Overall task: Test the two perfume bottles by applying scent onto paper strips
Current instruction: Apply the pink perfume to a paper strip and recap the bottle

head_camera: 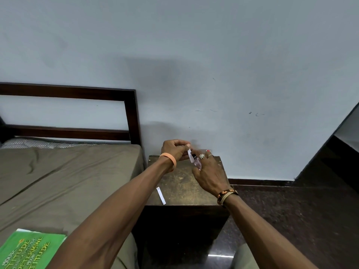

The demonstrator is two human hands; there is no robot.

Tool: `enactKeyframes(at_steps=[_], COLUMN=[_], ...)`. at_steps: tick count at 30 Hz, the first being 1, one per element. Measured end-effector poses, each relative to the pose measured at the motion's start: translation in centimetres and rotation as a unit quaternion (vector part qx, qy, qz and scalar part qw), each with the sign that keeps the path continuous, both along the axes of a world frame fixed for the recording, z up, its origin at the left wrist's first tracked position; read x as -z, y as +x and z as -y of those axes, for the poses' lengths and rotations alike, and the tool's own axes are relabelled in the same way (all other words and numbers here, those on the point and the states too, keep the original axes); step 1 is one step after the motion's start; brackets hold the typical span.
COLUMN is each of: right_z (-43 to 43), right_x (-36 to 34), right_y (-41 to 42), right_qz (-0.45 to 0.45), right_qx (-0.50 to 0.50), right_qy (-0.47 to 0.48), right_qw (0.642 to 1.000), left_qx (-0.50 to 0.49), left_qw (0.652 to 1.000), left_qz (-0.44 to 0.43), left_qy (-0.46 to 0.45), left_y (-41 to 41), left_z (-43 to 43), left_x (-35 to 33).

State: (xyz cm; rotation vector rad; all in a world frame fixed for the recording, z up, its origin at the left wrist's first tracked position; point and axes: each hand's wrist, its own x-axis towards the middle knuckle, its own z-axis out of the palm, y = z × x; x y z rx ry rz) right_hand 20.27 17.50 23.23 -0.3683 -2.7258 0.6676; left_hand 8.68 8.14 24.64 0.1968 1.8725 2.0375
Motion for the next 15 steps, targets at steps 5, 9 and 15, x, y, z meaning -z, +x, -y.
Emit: enactKeyframes(at_steps=[5, 9, 15], right_z=[0.1, 0.2, -0.2], right_x=[0.6, 0.7, -0.8], right_y=[0.2, 0.2, -1.1], right_qz=[0.000, -0.019, -0.038], right_qx=[-0.004, 0.000, 0.004], right_qy=[-0.021, -0.022, 0.005], right_qw=[1.000, 1.000, 0.999], left_qx=[0.002, 0.000, 0.002], left_qw=[1.000, 1.000, 1.000], left_qz=[0.012, 0.014, 0.004], left_qy=[0.013, 0.006, 0.005], left_y=[-0.1, -0.5, -0.5], left_z=[0.0, 0.0, -0.2], left_x=[0.2, 0.5, 0.6])
